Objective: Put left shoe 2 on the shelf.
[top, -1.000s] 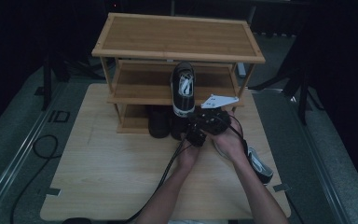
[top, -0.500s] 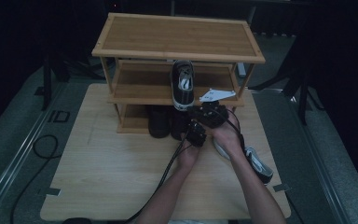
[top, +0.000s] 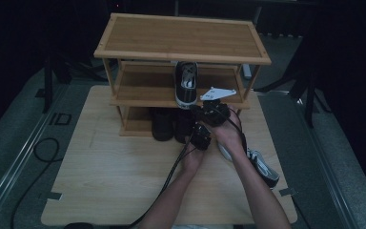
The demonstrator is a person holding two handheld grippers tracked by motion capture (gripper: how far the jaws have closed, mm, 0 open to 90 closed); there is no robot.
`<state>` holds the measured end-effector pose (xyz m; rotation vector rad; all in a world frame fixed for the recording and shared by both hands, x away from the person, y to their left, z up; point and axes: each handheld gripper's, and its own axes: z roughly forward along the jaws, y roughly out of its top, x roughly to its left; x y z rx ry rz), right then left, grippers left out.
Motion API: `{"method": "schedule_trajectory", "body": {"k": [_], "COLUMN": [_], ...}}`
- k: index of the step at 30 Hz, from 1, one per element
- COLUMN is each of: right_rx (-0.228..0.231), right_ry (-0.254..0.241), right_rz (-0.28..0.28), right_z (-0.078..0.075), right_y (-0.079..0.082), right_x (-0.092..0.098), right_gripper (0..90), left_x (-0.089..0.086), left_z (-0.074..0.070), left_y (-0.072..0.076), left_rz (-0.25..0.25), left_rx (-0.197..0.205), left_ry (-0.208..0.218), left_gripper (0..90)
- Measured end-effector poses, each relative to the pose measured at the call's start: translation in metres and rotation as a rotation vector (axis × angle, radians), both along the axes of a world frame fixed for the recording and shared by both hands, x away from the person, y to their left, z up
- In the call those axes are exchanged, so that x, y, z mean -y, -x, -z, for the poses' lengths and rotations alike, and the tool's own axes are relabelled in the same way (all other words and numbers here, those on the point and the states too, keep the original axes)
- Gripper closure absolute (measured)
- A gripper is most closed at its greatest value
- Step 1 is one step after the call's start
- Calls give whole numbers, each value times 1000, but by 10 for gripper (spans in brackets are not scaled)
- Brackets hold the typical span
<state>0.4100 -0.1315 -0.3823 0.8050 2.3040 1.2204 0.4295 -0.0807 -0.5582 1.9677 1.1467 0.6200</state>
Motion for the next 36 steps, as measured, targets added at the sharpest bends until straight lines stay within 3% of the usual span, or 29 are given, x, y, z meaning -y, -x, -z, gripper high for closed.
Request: {"method": "schedule_trajectory", "body": {"k": [6,14,21,28,36], "right_rx": [21,17,14,14,-10], "right_ry": [4,1,12,65,114], "right_rz": [12,8,10,20,50], "right_z": [2,2,-1,-7,-2], "right_y": [-3,-6,0,14,29], "right_x": [1,0,7,31,69], "right_gripper": [900,900,841,814,794], "left_x": [0,0,0,-1,0], "left_z": [0,0,0,-1,-1], "left_y": [0,0,0,0,0], "left_rz": [-2,0,-2,4,2], "left_rx": [-2,1,-4,-5,0], "left_ry": [1,-3,-1,-11,-22], "left_gripper": [900,900,900,900,900]}}
